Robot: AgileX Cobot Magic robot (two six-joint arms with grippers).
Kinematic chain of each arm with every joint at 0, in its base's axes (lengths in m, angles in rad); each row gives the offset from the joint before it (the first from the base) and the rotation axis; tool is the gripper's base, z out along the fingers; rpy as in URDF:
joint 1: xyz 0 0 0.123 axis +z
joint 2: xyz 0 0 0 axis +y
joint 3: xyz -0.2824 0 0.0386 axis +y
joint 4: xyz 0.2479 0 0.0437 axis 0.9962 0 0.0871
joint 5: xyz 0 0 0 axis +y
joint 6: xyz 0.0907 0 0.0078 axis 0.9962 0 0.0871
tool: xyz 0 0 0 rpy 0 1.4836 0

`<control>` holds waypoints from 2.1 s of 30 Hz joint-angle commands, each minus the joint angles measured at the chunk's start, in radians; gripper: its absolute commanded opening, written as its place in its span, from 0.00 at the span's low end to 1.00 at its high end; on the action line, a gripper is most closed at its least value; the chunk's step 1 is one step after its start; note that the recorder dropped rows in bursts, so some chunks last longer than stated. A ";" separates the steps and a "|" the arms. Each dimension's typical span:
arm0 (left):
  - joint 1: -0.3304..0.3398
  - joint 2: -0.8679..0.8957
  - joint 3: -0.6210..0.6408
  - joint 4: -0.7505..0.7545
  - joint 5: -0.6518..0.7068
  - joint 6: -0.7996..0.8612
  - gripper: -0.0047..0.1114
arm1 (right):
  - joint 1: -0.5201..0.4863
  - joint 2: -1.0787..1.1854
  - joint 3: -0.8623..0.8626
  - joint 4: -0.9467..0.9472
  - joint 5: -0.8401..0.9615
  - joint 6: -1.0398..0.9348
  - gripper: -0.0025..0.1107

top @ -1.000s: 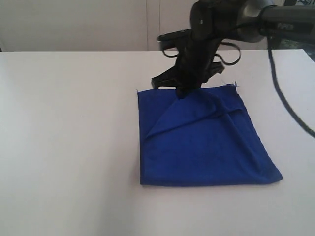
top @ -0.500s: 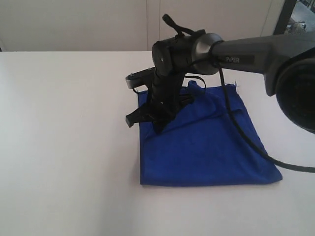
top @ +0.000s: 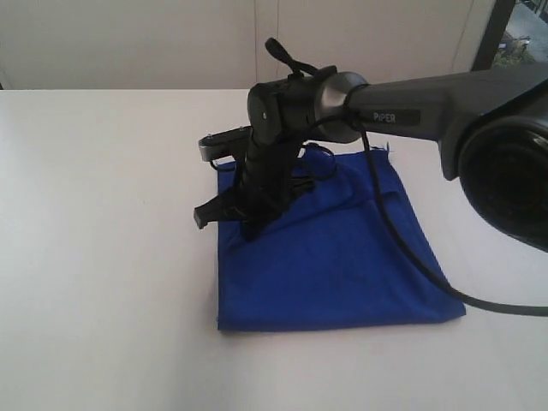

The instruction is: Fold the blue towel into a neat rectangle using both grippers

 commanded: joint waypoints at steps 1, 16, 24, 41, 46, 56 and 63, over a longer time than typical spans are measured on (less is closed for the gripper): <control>0.003 -0.009 -0.005 -0.004 0.011 -0.007 0.04 | 0.019 0.031 0.009 0.068 -0.047 0.048 0.02; 0.003 -0.009 -0.005 -0.004 0.011 -0.007 0.04 | 0.019 0.031 0.009 0.094 -0.161 0.122 0.02; 0.003 -0.009 -0.005 -0.004 0.011 -0.007 0.04 | 0.015 -0.021 0.009 0.088 -0.166 0.129 0.02; 0.003 -0.009 -0.005 -0.004 0.011 -0.007 0.04 | -0.230 -0.167 0.038 0.083 -0.041 0.042 0.02; 0.003 -0.009 -0.005 -0.004 0.011 -0.007 0.04 | -0.283 -0.161 0.092 0.081 -0.070 0.026 0.02; 0.003 -0.009 -0.005 -0.004 0.011 -0.007 0.04 | -0.283 -0.132 0.121 0.060 -0.212 0.019 0.20; 0.003 -0.009 -0.005 -0.004 0.011 -0.007 0.04 | -0.283 -0.106 0.121 -0.013 -0.222 0.009 0.22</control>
